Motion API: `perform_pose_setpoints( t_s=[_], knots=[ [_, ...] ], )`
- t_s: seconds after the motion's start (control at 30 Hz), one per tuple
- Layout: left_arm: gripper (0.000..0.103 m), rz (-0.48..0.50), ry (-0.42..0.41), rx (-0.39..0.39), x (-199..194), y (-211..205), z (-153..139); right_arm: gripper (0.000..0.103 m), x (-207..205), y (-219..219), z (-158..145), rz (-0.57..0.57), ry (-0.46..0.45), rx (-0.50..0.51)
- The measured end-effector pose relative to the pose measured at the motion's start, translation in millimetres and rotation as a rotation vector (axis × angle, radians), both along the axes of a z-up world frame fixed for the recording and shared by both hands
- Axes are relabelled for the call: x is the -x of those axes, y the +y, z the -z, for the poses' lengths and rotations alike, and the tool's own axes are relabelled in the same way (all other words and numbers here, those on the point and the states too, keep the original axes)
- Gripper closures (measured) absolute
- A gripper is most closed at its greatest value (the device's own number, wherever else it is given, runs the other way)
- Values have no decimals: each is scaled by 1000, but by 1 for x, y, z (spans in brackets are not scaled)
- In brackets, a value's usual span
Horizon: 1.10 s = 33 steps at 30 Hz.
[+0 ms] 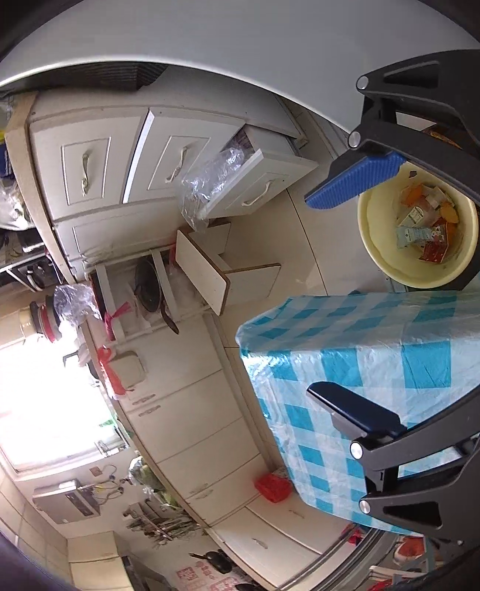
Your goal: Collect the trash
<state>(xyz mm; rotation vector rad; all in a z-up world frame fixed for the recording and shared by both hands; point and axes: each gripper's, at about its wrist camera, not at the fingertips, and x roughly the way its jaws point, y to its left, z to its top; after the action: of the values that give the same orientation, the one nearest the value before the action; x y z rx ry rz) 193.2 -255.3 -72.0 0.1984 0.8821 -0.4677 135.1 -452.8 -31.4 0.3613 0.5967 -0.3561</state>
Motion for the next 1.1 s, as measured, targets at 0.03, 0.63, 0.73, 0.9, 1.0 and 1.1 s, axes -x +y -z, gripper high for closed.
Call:
perform_pose_setpoints(
  t_s=[0.03,0.63,0.73,0.9,1.0,1.1],
  knots=[
    [23,-28,-5,0,-1,16,-3,11,-1,13,1,-20,9,19],
    [11,-346,-123,6,51,235,-44,7,41,203,22,-258,13,185],
    [11,-355,-137,1,63,244,-47,7,50,210,17,-255,1,193],
    [10,-363,-147,1,78,252,-50,7,63,225,13,-260,-14,213],
    [10,-363,-157,-3,87,255,-53,7,70,231,11,-268,-27,240],
    [9,-369,-166,-10,94,256,-55,7,81,234,6,-274,-42,247]
  ],
)
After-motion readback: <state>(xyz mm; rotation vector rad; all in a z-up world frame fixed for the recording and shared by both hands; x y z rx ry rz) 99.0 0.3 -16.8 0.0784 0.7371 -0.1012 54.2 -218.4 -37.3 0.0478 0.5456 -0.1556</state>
